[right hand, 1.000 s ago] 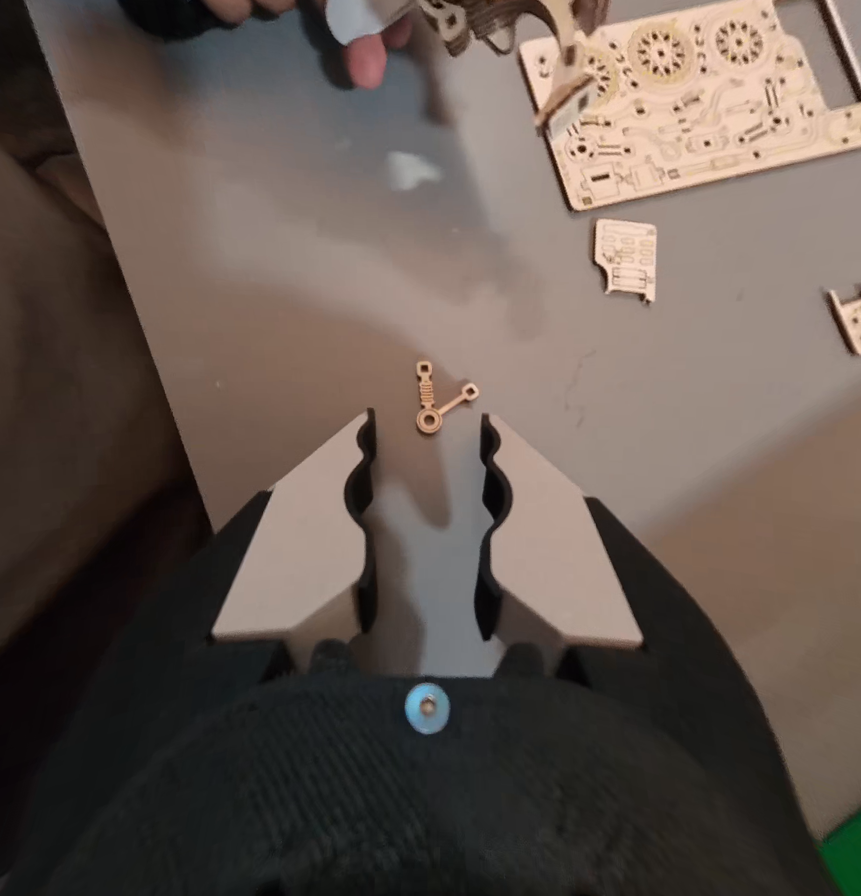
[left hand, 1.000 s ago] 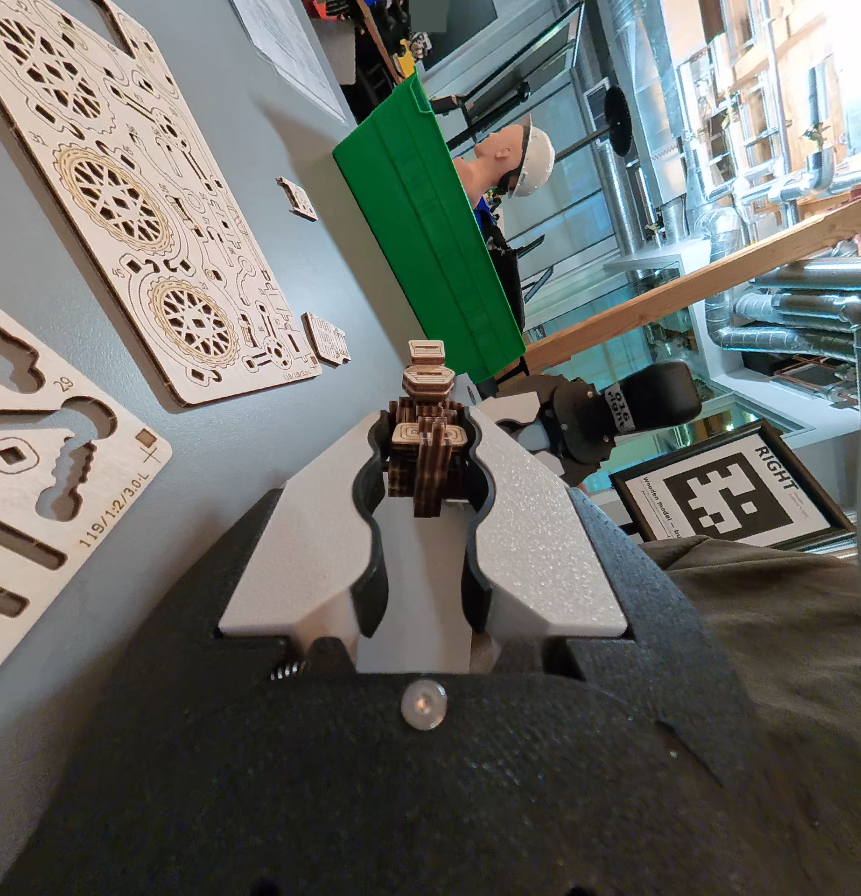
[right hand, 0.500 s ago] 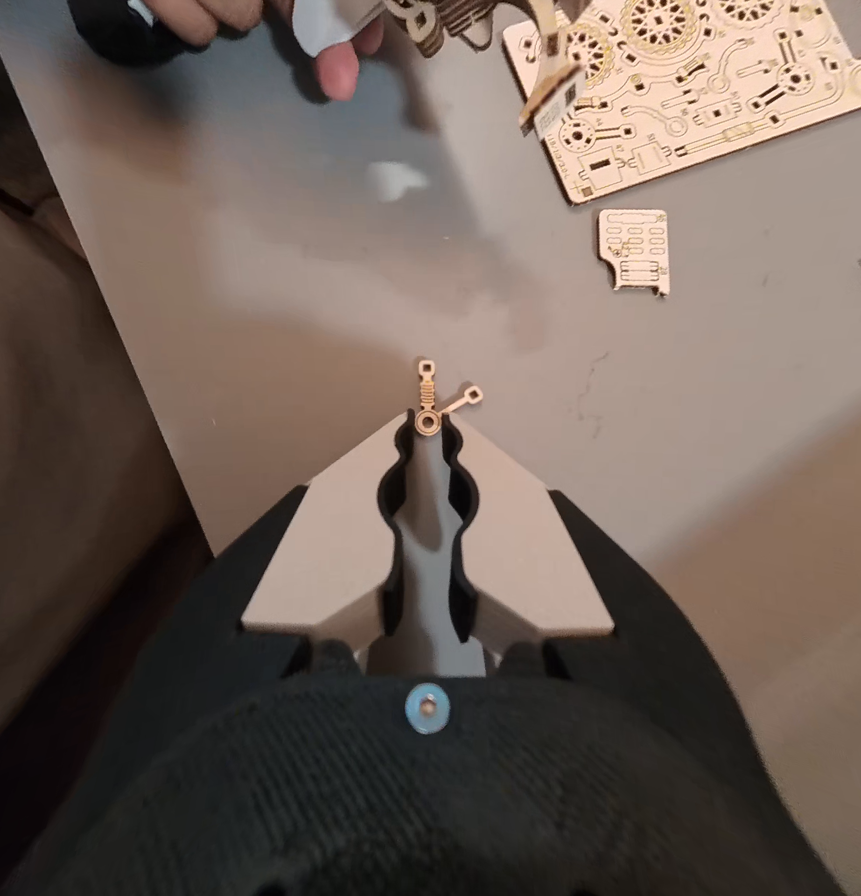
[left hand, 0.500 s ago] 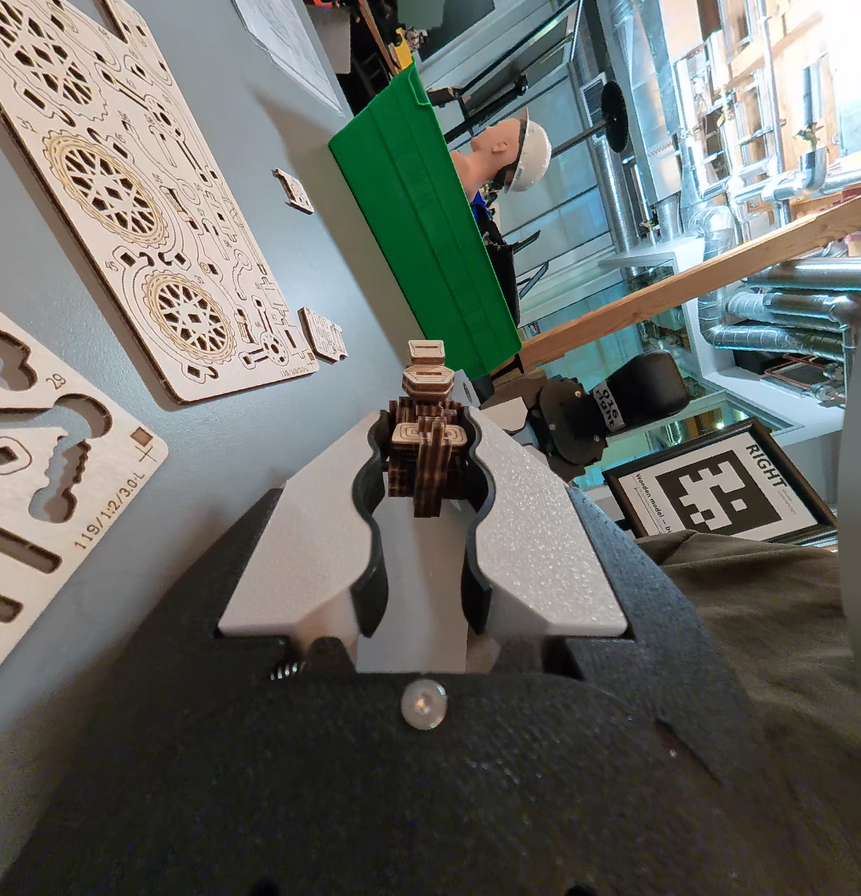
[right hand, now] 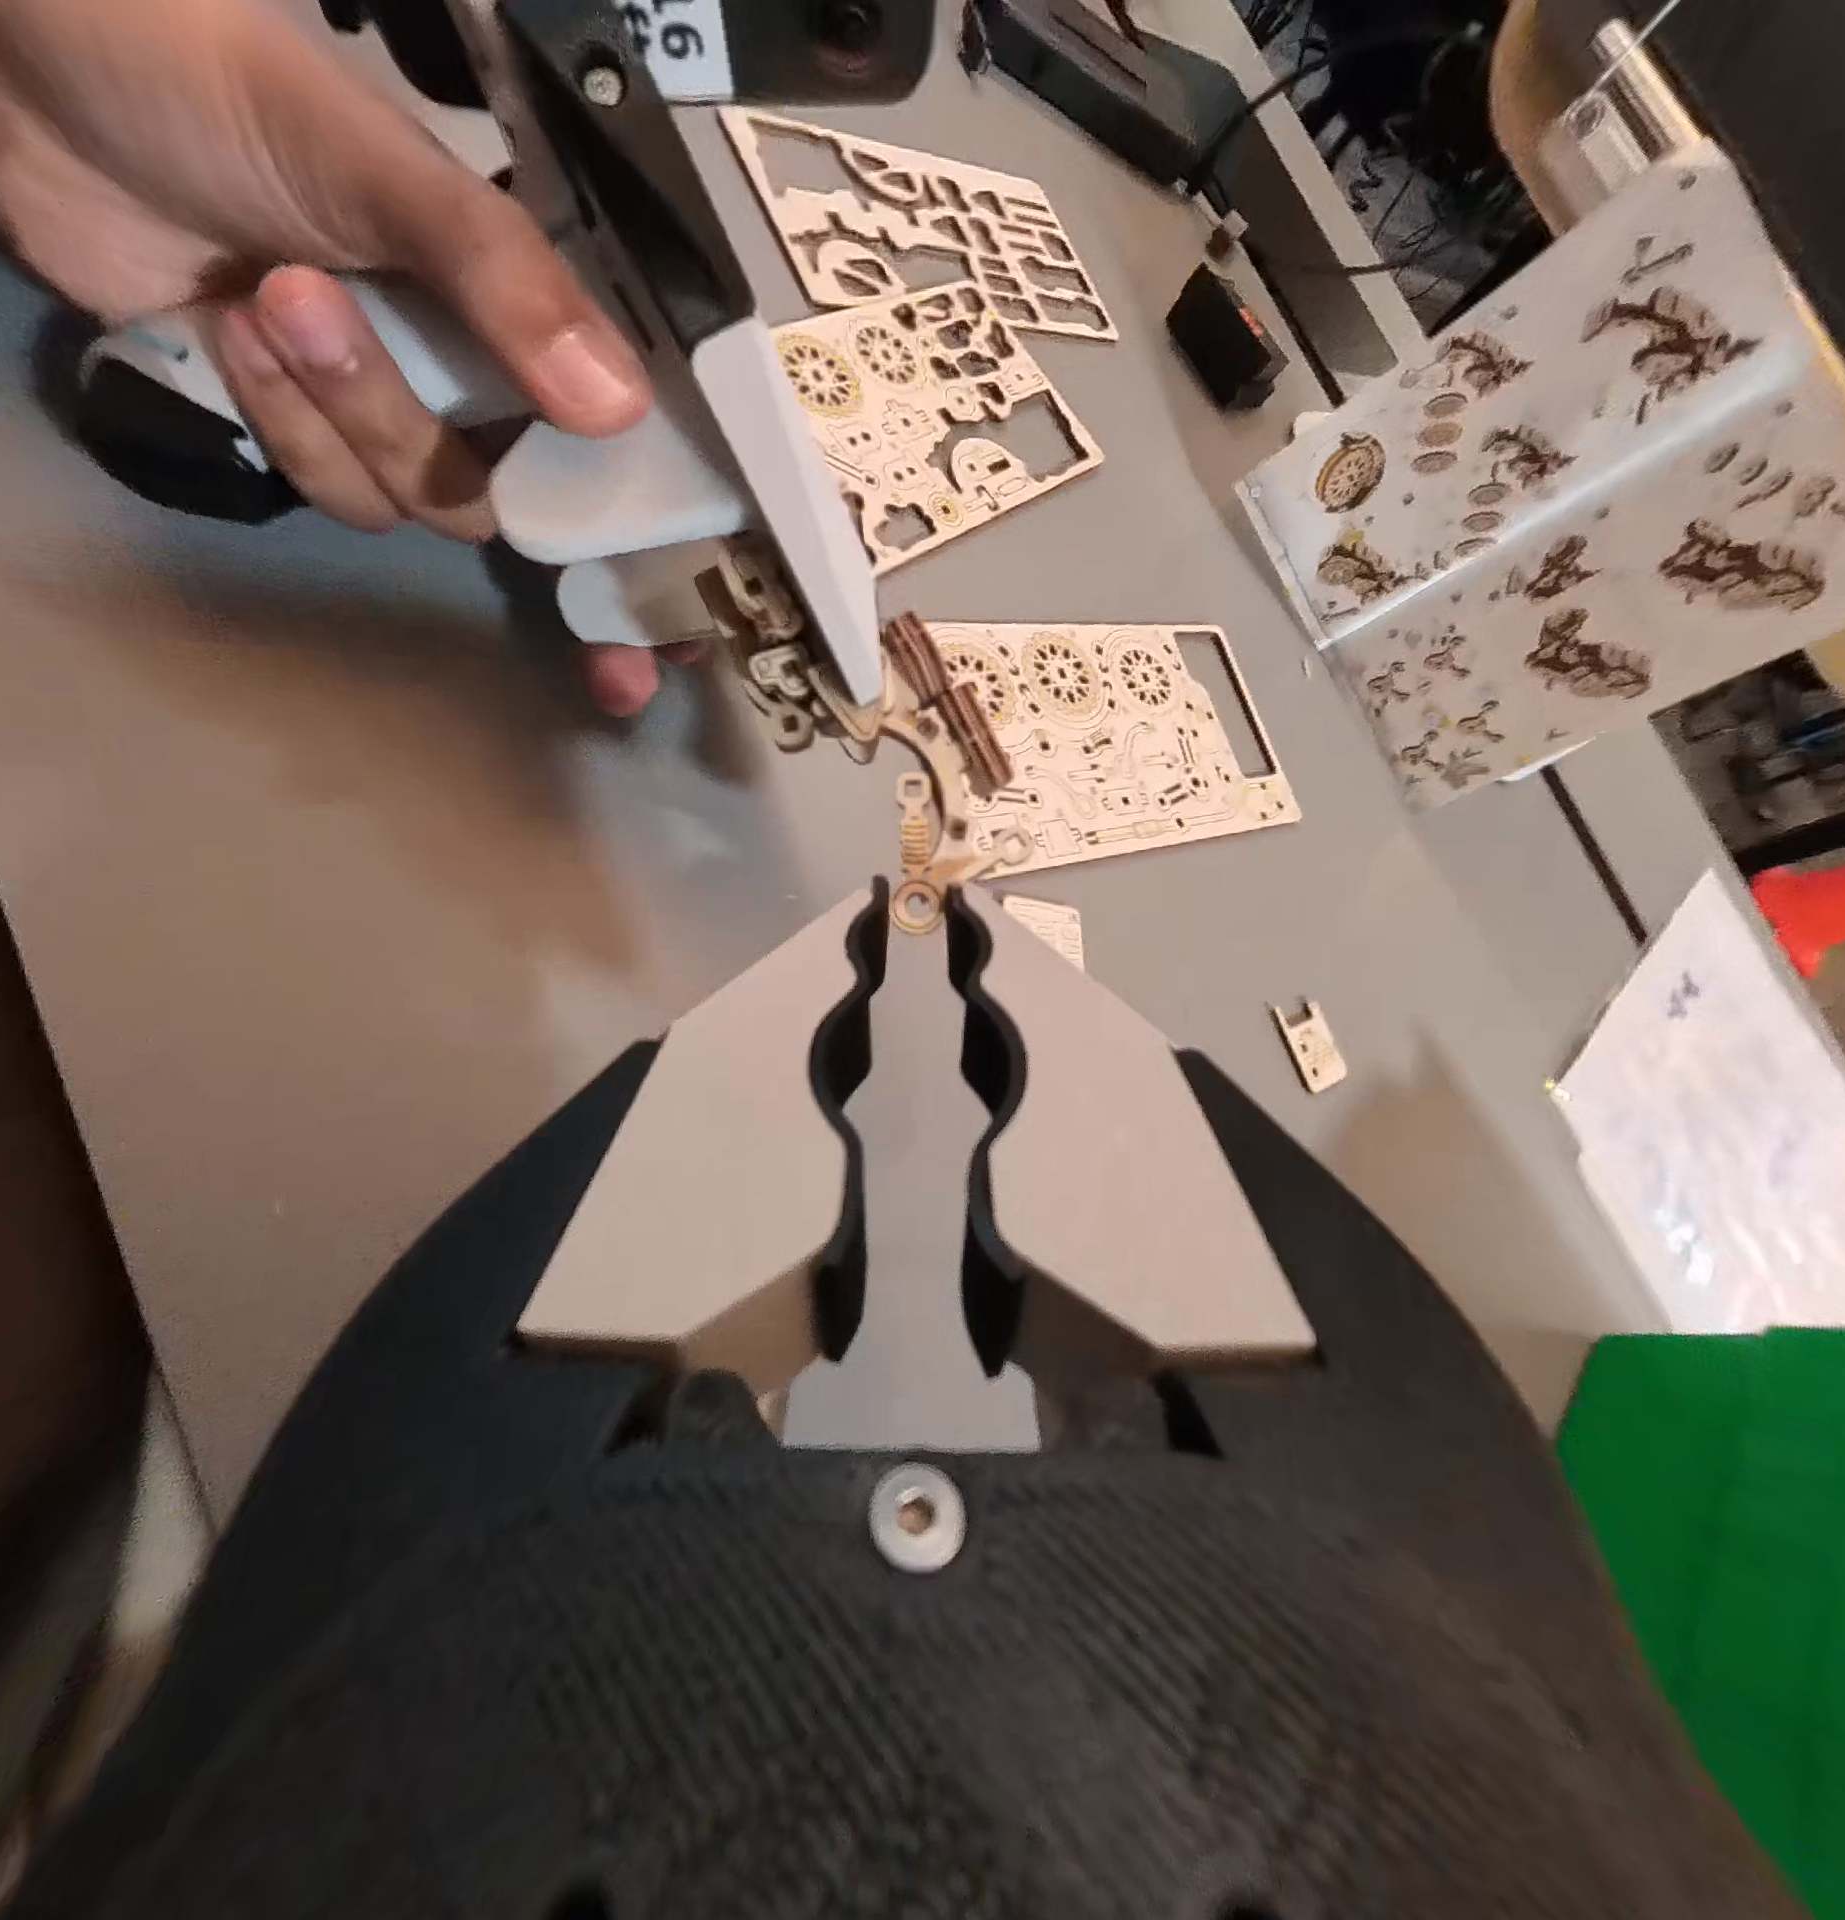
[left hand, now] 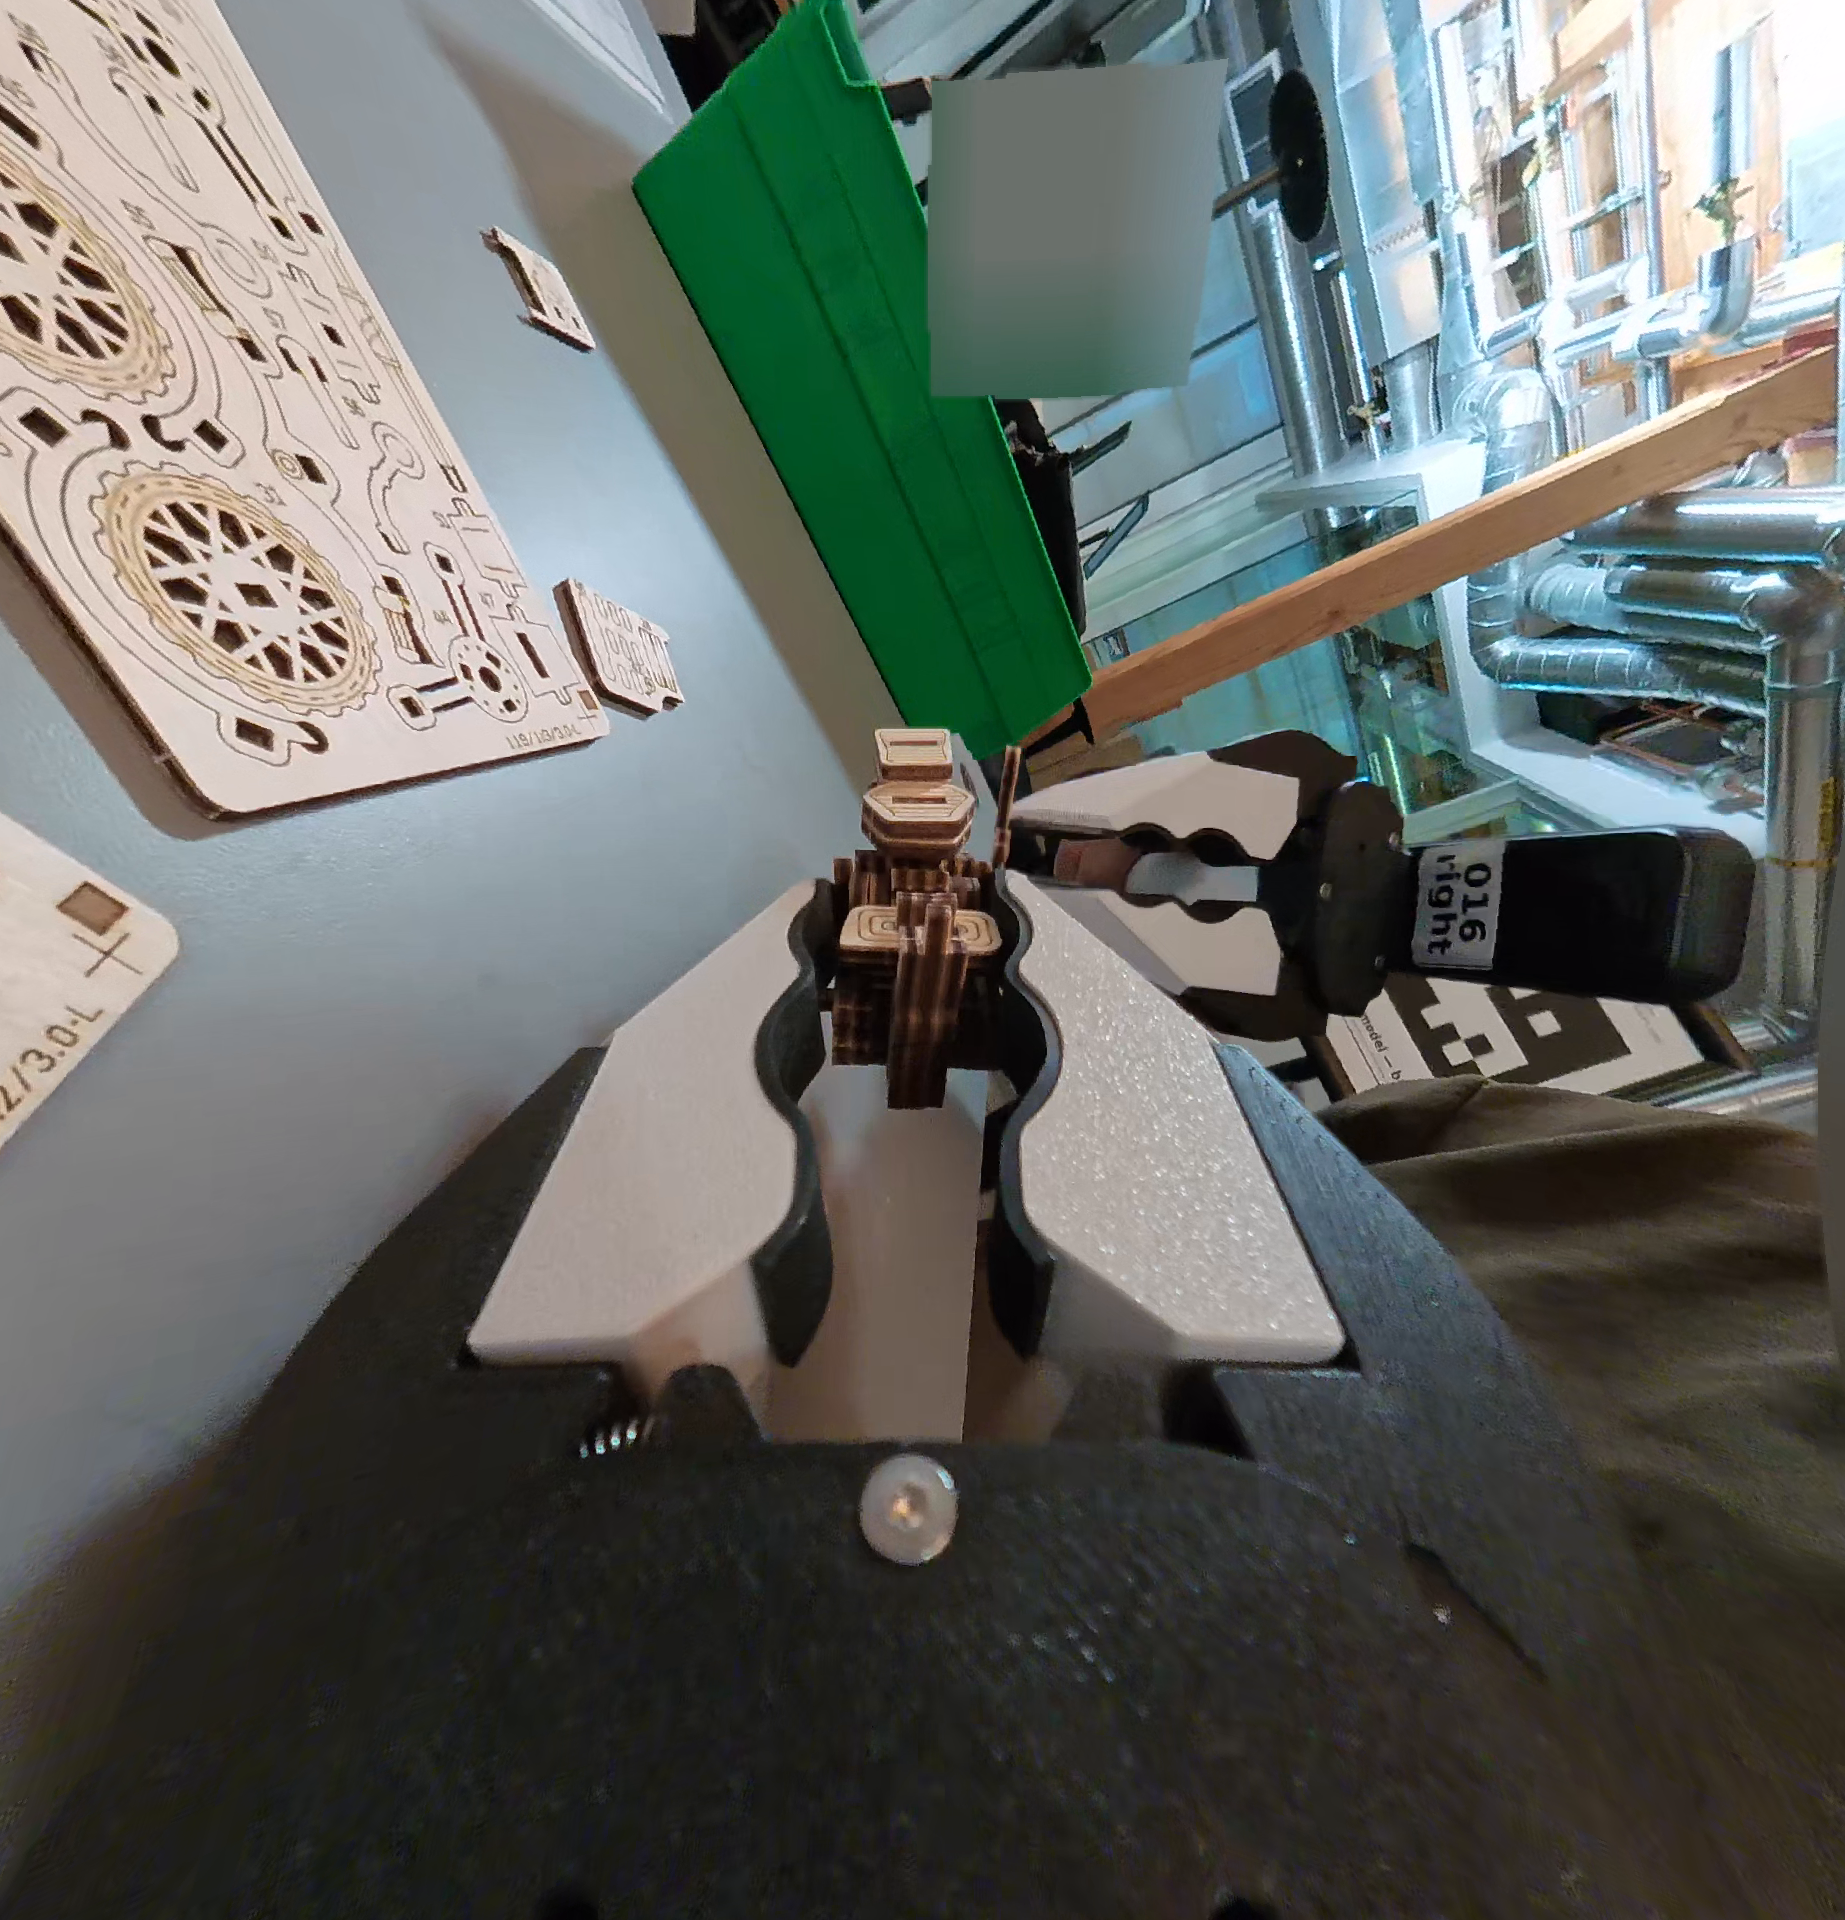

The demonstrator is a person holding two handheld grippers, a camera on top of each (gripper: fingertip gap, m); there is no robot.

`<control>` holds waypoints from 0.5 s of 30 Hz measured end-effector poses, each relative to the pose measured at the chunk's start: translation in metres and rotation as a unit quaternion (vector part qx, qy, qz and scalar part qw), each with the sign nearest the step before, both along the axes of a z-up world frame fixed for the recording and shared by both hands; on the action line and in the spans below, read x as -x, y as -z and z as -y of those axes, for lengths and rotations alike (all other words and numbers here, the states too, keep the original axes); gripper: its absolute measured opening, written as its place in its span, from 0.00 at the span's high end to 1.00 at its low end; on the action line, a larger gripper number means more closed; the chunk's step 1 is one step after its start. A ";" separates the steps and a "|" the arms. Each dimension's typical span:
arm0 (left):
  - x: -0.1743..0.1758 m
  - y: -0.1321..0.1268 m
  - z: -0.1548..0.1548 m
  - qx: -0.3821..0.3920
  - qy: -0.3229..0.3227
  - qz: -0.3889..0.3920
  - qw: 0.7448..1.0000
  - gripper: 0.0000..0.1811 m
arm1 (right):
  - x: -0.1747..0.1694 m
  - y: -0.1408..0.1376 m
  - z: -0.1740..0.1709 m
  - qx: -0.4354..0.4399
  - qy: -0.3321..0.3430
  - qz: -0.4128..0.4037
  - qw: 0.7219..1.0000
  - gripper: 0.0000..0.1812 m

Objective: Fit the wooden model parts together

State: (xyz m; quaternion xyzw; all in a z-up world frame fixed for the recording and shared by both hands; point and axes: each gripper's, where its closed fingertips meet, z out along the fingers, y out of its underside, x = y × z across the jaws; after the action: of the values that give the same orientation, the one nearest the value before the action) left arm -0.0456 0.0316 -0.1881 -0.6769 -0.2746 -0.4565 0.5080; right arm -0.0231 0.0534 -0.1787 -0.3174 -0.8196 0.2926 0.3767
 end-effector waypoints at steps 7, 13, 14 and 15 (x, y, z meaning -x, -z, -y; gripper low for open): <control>-0.008 0.001 0.000 0.004 0.019 -0.006 1.000 0.85 | 0.005 -0.003 0.000 -0.009 -0.006 -0.011 1.000 0.95; -0.015 0.001 0.000 0.003 0.032 -0.005 0.999 0.85 | 0.003 0.001 0.004 -0.023 -0.026 -0.010 0.999 0.95; -0.016 0.001 0.000 0.002 0.035 -0.005 0.999 0.85 | 0.002 0.002 0.005 -0.027 -0.033 -0.009 0.999 0.95; -0.016 0.001 0.000 0.002 0.038 -0.005 0.999 0.85 | 0.001 0.003 0.005 -0.030 -0.037 -0.008 0.999 0.95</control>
State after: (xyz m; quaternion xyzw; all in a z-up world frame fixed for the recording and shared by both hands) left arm -0.0291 0.0317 -0.1887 -0.6901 -0.2468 -0.4715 0.4905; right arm -0.0239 0.0483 -0.1816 -0.2726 -0.8364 0.2840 0.3813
